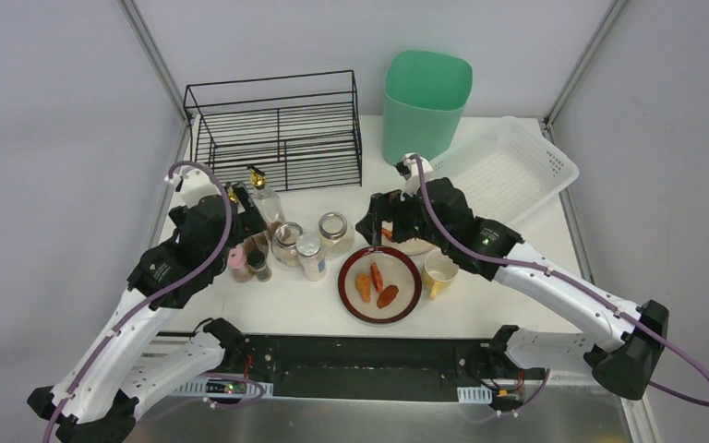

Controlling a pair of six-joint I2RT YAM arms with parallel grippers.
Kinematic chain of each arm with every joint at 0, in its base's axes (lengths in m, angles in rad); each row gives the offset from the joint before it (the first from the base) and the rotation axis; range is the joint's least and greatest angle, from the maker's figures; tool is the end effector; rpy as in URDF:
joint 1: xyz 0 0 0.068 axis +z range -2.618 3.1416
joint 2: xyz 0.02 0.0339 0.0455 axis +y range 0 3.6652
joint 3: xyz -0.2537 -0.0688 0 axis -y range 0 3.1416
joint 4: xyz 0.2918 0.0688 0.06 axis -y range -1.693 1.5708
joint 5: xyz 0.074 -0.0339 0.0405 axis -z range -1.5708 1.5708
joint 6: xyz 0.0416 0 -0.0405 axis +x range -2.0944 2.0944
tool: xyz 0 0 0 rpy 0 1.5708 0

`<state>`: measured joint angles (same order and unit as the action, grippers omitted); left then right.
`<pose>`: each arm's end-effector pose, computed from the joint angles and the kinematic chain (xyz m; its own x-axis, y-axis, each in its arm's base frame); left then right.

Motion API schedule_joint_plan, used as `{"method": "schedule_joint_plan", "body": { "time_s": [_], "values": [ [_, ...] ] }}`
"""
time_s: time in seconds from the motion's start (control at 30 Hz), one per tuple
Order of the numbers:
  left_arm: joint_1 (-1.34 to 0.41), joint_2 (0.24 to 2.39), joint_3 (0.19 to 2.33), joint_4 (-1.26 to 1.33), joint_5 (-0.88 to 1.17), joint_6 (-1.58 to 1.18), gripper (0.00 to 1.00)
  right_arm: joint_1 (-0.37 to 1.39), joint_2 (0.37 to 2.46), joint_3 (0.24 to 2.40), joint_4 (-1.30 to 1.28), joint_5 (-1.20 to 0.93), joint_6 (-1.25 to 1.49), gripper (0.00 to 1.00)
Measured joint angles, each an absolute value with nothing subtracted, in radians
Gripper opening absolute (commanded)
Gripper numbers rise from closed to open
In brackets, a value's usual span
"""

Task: Clear the kitchen counter

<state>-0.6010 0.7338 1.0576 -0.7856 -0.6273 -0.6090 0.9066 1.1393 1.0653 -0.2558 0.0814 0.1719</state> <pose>0.1668 -0.0848 0.3851 -0.3154 -0.3453 -0.8839 -0.1902 0.9355 -0.2976 0.1990 0.2488 0.3448 -0.3228 -0.1358 -0.9367 -0.6924 0.7086 0.1359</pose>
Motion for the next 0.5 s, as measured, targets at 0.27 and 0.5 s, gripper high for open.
{"method": "schedule_joint_plan", "body": {
  "time_s": [0.27,0.5],
  "values": [
    [-0.601,0.775,1.010,-0.727,-0.756,-0.622,0.83,0.912,1.150,1.054,-0.234,0.046,0.171,0.94],
    [-0.601,0.826,0.978,-0.597,-0.770,-0.515,0.73,0.915,1.150,1.026,-0.227,0.036,0.170,0.95]
  ]
}}
